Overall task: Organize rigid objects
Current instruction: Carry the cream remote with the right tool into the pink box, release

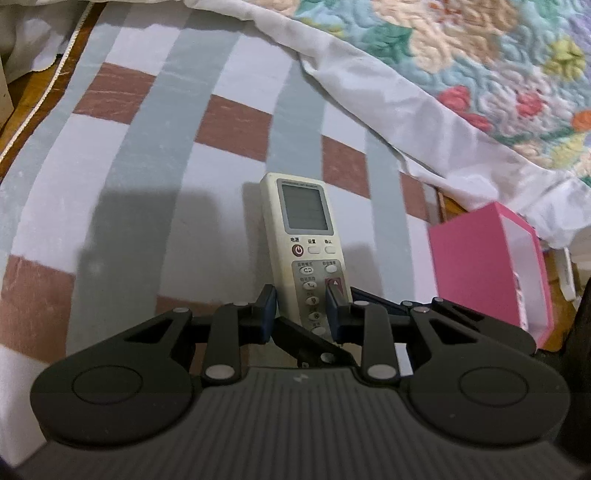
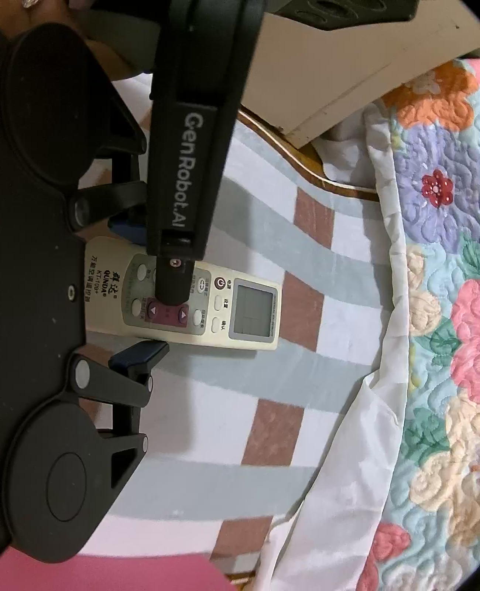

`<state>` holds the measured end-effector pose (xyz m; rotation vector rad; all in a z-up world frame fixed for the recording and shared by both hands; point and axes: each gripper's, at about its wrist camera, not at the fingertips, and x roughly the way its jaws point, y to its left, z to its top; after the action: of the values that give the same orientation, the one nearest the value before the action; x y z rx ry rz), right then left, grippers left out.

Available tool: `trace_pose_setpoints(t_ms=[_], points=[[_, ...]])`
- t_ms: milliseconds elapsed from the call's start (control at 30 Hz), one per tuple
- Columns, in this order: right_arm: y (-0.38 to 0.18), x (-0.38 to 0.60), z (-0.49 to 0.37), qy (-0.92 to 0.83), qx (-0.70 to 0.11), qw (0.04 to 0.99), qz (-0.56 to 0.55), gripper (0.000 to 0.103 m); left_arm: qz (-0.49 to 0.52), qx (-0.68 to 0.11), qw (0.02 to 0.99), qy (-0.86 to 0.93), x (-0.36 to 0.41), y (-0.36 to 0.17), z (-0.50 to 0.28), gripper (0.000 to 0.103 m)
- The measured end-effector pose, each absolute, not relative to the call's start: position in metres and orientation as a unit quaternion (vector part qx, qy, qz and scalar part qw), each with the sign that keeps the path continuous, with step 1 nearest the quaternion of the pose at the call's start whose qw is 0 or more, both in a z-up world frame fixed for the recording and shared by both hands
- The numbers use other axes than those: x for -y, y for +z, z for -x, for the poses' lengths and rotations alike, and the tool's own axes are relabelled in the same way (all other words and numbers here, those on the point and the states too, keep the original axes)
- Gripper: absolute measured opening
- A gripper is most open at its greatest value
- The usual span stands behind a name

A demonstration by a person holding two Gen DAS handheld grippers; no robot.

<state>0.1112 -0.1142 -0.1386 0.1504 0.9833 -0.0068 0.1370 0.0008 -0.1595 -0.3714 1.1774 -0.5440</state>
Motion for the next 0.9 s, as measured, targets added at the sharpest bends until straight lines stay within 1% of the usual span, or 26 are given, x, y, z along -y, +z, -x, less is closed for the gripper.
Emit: trace_pose_setpoints(t_ms=[300,533,700,900], points=[[-0.102,0.122,-0.069,-0.013,-0.453,0.889,-0.062,0.061,0.151,-0.510,0.793,-0.297,0.011,-0.123,-0.099,0.027],[-0.068,0.139,-0.030,-0.014,-0.413,0.908,-0.068,0.061,0.125,-0.477,0.808,-0.322,0.031,-0.080,-0.069,0.027],[-0.037,0.162,-0.003,-0.023,-0.381,0.922,-0.061,0.061,0.097,-0.454,0.814,-0.349,0.061,-0.041,-0.052,0.027],[-0.007,0.205,0.031,-0.052,-0.355,0.930,-0.085,0.061,0.070,-0.452,0.802,-0.385,0.115,-0.003,-0.046,0.027]])
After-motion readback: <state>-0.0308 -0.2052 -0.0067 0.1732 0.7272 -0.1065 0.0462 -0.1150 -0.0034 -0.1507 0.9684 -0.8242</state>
